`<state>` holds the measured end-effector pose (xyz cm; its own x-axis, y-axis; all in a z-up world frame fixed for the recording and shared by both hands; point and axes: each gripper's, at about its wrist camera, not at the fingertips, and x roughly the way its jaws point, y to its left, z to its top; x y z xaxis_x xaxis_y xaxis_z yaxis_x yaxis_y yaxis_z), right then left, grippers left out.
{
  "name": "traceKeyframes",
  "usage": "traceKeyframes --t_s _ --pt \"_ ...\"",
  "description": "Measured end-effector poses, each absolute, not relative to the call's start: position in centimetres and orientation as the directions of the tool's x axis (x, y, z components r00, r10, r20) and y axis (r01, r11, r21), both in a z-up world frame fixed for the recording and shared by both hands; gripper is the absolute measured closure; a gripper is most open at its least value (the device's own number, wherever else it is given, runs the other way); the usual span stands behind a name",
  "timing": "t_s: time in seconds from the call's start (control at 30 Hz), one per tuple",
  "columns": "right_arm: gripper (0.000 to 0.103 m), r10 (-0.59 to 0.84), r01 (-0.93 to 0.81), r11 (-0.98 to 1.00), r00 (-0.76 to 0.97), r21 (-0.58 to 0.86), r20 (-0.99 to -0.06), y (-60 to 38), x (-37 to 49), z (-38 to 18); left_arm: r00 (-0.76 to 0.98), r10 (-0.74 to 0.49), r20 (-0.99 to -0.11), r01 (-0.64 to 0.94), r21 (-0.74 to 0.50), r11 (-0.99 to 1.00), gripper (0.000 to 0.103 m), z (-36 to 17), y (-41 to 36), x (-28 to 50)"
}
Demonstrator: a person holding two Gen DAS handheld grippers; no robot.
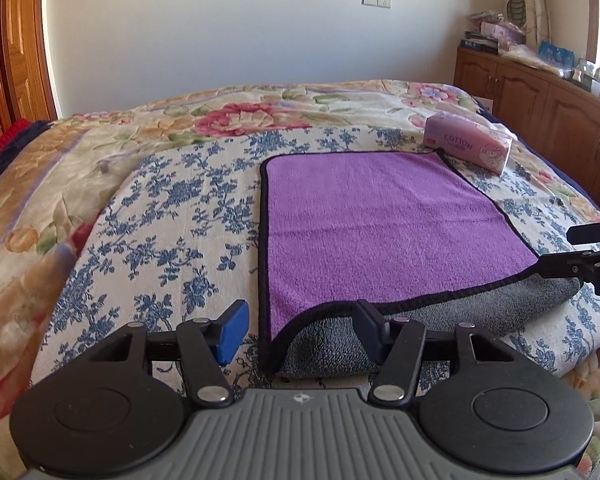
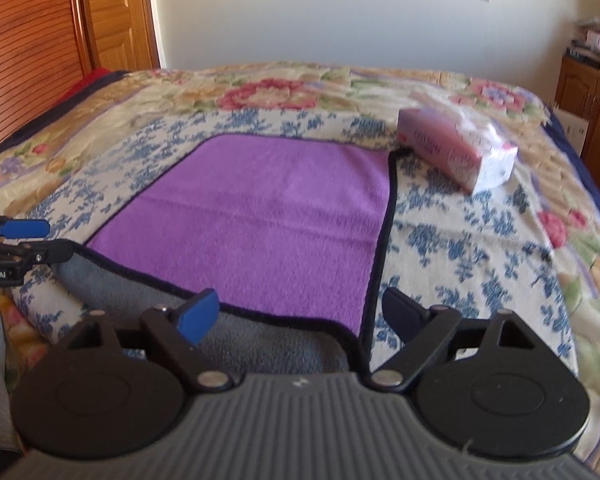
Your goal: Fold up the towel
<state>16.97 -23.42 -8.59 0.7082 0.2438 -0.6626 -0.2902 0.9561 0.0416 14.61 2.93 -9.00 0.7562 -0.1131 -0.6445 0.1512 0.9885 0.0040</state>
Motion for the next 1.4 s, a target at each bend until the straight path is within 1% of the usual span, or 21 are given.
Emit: traceKeyframes --t_s 0.13,0.27,0.57,0.8,0.87,0.9,0.97,1.03,1.07,1.1,1.13,1.23,1.3,1.33,1.37,1.4 --pt "0.016 0.249 -0.29 0.955 0.678 0.06 -0.691 -23.5 17.3 -9.1 0.737 -0.122 -0.665 0.152 -0.013 0.988 0.05 -9.5 3.0 15.0" --pt "0.017 0.255 -0.286 0.955 0.651 0.08 -0.715 -23.8 17.5 -9.5 0.723 -0.133 -0.678 0.153 -0.03 0.988 0.055 -9.8 3.0 15.1" --pt "0.023 0.267 -0.271 0.955 0.605 0.121 -0.75 -24.4 18.1 -10.2 0.697 -0.131 -0.705 0.142 -0.043 0.989 0.058 -10.2 3.2 15.5" --pt "0.033 0.289 -0.28 0.949 0.578 0.147 -0.763 -24.6 18.3 -10.3 0.687 -0.132 -0.714 0.147 -0.042 0.988 0.064 -10.4 3.2 15.5" --pt "0.035 0.288 -0.285 0.948 0.575 0.143 -0.765 -24.5 18.3 -10.3 0.683 -0.134 -0.718 0.147 -0.044 0.988 0.067 -10.5 3.2 15.6" --pt "0.037 0.289 -0.286 0.948 0.575 0.143 -0.766 -24.6 18.4 -10.2 0.683 -0.134 -0.718 0.149 -0.044 0.988 0.069 -10.5 3.2 15.6" --pt "0.043 0.291 -0.285 0.947 0.574 0.146 -0.766 -24.7 18.4 -10.2 0.684 -0.137 -0.716 0.153 -0.043 0.987 0.076 -10.5 3.2 15.5" --pt "0.055 0.286 -0.284 0.948 0.574 0.141 -0.767 -24.8 18.5 -10.2 0.687 -0.141 -0.713 0.158 -0.043 0.987 0.081 -10.4 3.2 15.4" --pt "0.057 0.284 -0.285 0.949 0.575 0.138 -0.767 -24.9 18.6 -10.2 0.689 -0.141 -0.711 0.16 -0.041 0.986 0.083 -10.4 3.1 15.4" --pt "0.062 0.283 -0.286 0.949 0.576 0.136 -0.767 -24.9 18.6 -10.1 0.691 -0.141 -0.709 0.16 -0.039 0.986 0.084 -10.4 3.1 15.4" --pt "0.07 0.284 -0.287 0.948 0.576 0.135 -0.767 -24.9 18.6 -10.1 0.693 -0.141 -0.707 0.161 -0.039 0.986 0.085 -10.3 3.1 15.3" --pt "0.081 0.284 -0.296 0.947 0.576 0.128 -0.767 -25.0 18.6 -10.0 0.697 -0.141 -0.703 0.161 -0.038 0.986 0.088 -10.3 3.1 15.3" --pt "0.084 0.278 -0.299 0.947 0.577 0.118 -0.768 -25.0 18.6 -10.0 0.7 -0.141 -0.7 0.162 -0.037 0.986 0.089 -10.2 3.1 15.3" --pt "0.092 0.276 -0.3 0.947 0.577 0.115 -0.768 -25.0 18.7 -10.0 0.701 -0.14 -0.699 0.162 -0.035 0.986 0.089 -10.2 3.1 15.3" --pt "0.095 0.277 -0.301 0.947 0.579 0.115 -0.767 -25.1 18.7 -9.9 0.704 -0.14 -0.697 0.162 -0.034 0.986 0.09 -10.2 3.1 15.3" --pt "0.095 0.277 -0.3 0.947 0.581 0.115 -0.765 -25.2 18.7 -9.8 0.706 -0.14 -0.694 0.162 -0.035 0.986 0.09 -10.1 3.1 15.2"
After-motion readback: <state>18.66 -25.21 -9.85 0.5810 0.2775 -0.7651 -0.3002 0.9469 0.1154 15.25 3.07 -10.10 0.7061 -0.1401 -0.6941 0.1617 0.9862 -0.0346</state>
